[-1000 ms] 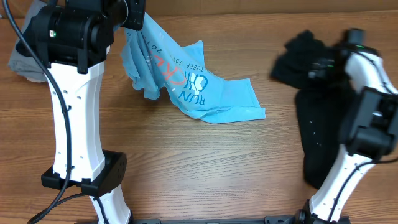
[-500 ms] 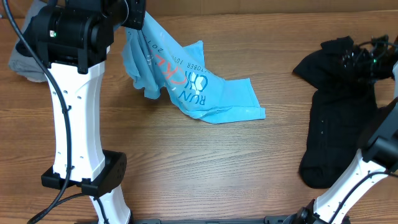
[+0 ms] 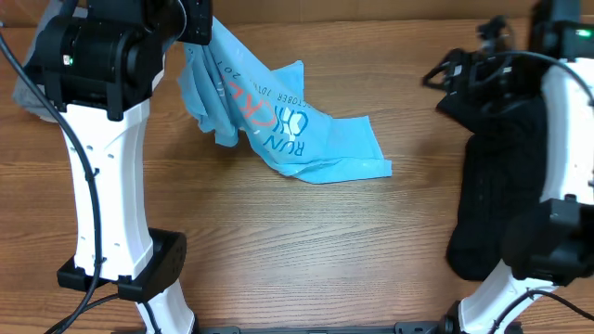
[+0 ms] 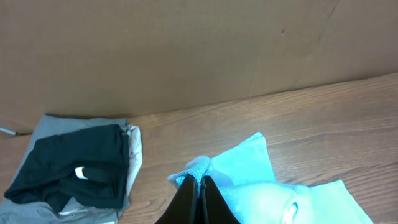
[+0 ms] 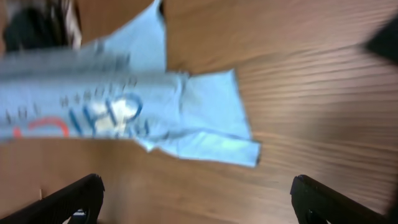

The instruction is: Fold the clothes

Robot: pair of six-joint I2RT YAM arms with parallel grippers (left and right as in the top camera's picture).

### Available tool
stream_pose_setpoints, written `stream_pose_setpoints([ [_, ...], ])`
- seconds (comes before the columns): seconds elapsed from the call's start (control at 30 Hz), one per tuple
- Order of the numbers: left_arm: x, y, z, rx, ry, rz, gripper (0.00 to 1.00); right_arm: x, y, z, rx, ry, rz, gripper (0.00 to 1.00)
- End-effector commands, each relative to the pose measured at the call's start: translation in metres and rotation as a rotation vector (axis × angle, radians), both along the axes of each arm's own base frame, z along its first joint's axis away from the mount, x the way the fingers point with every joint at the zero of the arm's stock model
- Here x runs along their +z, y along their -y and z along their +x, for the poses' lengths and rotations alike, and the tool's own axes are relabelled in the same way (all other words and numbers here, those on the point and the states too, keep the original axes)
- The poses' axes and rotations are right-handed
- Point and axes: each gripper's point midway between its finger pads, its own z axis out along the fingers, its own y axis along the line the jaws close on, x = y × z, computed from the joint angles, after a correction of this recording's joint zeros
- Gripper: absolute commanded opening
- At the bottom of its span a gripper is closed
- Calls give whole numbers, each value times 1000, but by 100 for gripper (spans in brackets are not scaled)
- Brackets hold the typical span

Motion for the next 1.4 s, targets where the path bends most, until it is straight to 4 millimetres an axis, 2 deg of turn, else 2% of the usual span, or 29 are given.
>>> stream_pose_setpoints([
  [0.0,13,-7,-6,28,33,-28,4,-18,-40,-16,148,-33,9,100],
  [0.2,9,-6,-4,28,24,-27,4,-66,-88,-43,262,-147,-37,100],
  [0.37,9,-6,-4,28,25,-27,4,-108,-104,-54,178,-216,-235,100],
  [0.47,9,-6,-4,28,25,-26,4,-121,-111,-60,96,-210,-388,100],
  [0.6,10,-6,-3,28,25,-27,4,-130,-145,-68,146,-138,-434,100],
  [0.77,11,-6,-2,28,32,-29,4,-131,-189,-57,344,57,-389,100],
  [0.8,11,-6,-2,28,34,-29,4,-130,-193,-54,386,100,-390,96],
  [0.83,12,-6,-2,28,35,-29,4,-129,-196,-52,438,142,-398,90],
  [0.93,12,-6,-2,28,36,-30,4,-129,-200,-46,535,216,-416,80],
  [1.17,12,-6,-2,28,36,-29,4,-159,-202,-51,739,235,-456,79],
  [1.37,13,-6,-1,28,41,-29,4,-170,-217,-64,874,240,-354,79],
])
